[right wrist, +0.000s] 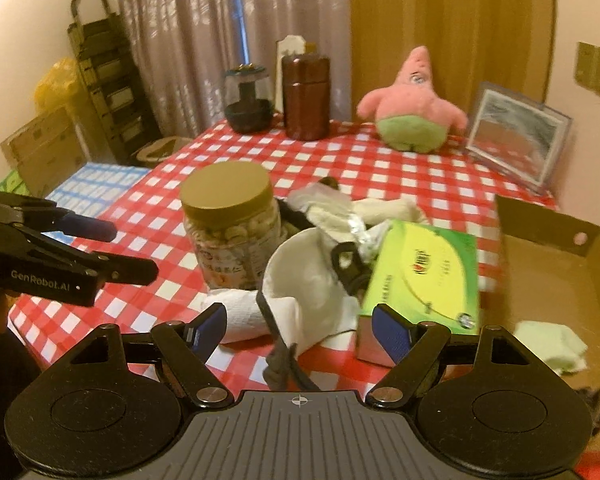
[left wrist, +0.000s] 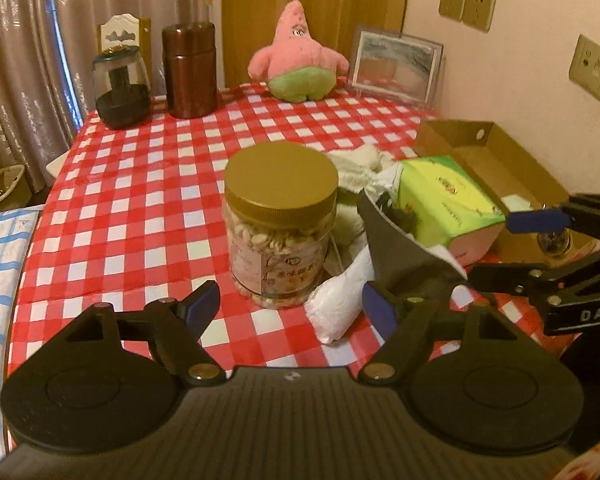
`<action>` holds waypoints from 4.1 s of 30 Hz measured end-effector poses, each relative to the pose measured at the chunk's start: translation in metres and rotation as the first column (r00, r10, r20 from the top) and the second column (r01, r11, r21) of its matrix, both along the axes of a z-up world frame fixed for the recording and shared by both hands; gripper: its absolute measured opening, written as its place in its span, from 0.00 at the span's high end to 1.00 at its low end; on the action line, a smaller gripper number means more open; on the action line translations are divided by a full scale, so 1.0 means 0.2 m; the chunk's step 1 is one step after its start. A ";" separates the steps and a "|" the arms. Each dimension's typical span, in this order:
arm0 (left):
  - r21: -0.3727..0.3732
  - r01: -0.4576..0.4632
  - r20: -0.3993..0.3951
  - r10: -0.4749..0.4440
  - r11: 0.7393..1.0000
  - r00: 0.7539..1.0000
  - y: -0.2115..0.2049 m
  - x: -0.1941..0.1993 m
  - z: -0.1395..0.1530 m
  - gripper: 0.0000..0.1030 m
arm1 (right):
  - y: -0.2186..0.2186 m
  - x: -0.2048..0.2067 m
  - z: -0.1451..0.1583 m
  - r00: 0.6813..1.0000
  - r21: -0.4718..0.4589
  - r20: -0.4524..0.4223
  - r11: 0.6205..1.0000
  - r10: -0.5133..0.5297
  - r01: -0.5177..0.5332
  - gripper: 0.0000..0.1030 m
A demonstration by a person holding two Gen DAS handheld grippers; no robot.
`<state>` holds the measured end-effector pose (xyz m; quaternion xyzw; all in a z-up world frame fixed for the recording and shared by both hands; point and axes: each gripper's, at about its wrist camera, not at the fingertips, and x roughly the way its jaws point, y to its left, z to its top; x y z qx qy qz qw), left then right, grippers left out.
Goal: Organize soft objects
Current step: 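Grasp the dark grey face mask by its ear loop with the right gripper, then grasp the white paper towel roll with the left gripper while the right gripper lifts the mask, then carry the mask and paper towel roll into the cardboard tray and open both grippers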
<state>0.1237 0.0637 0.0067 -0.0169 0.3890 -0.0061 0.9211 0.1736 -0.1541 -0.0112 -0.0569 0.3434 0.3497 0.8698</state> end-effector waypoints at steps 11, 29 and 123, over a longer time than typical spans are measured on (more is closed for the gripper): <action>-0.032 0.035 -0.054 -0.036 0.999 0.998 0.05 0.09 -0.16 0.27 | 0.19 0.14 -0.17 0.997 -0.063 -0.038 0.996 0.068 -0.070 0.46; -0.020 0.166 -0.059 -0.167 0.986 0.984 -0.04 0.13 -0.20 0.29 | 0.05 0.01 -0.04 1.000 -0.023 0.005 0.999 0.030 -0.030 0.93; -0.263 0.264 -0.027 -0.281 0.928 0.959 -1.19 0.65 -0.10 0.56 | -1.20 0.40 0.20 0.914 0.048 0.073 0.917 -0.399 0.397 0.93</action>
